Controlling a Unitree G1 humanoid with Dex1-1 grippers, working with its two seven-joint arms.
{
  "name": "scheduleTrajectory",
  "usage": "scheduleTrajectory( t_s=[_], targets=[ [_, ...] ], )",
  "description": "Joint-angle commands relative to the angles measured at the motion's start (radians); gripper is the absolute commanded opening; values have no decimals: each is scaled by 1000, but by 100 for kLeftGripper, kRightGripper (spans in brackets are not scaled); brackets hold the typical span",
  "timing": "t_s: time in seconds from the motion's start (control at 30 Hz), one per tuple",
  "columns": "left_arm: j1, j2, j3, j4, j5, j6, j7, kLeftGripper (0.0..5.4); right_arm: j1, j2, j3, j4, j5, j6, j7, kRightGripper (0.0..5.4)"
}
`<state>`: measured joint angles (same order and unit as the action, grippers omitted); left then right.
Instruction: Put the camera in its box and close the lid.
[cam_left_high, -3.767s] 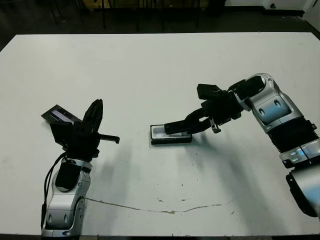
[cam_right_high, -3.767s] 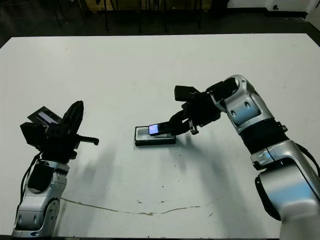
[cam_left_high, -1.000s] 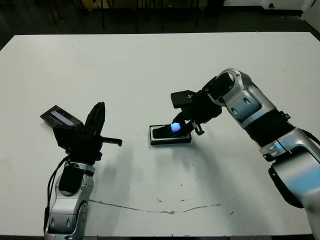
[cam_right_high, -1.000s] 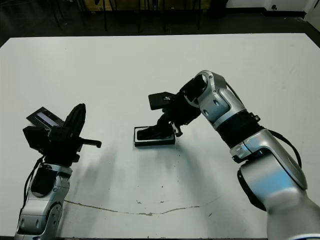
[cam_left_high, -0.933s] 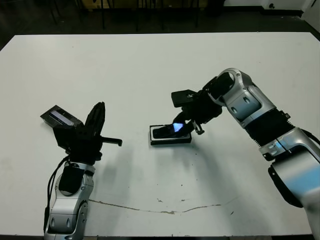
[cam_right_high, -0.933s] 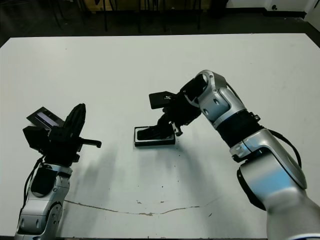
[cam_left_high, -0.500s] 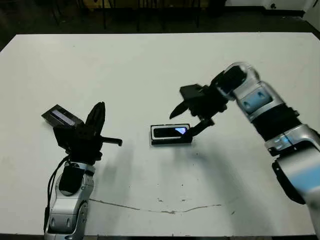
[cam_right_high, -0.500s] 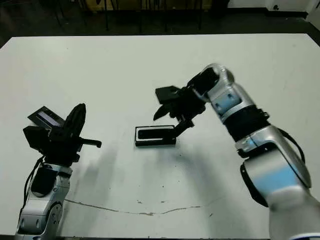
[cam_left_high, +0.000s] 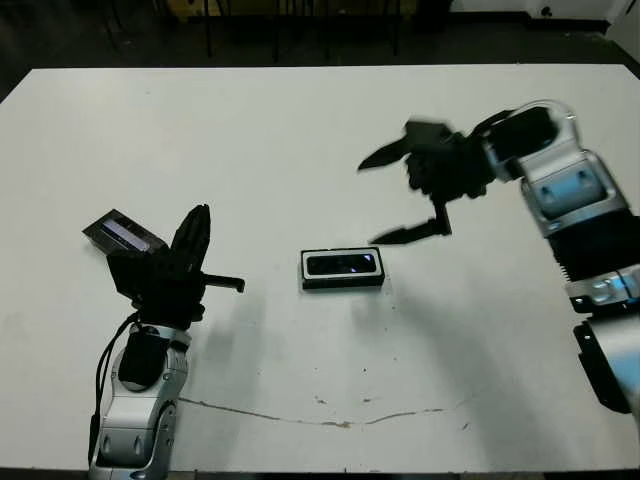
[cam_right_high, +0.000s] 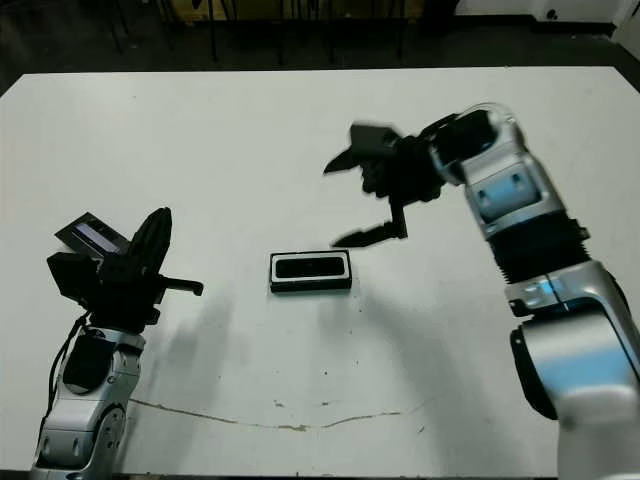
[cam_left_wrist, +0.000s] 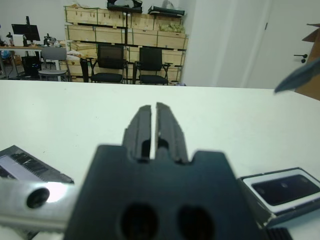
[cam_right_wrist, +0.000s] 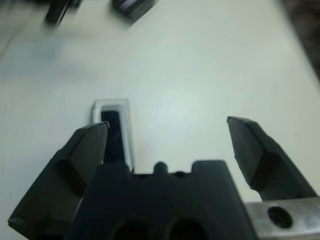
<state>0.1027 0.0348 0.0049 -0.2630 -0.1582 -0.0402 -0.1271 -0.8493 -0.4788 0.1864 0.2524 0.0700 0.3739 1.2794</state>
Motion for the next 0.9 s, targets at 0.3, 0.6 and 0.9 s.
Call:
scheduleTrajectory(
  t_s=[0.3,0.6,0.9],
  targets=[
    [45,32,16,-70,-3,21,-14,0,518,69,-251,-524,37,16,-577,437],
    [178,239,290,-369,-114,157,-86,0,699,55,-307,-696,103,39,-685,275],
    [172,499,696,-416,-280,474,-99,0,727,54,-313,-763,150,90,-745,113]
  ],
)
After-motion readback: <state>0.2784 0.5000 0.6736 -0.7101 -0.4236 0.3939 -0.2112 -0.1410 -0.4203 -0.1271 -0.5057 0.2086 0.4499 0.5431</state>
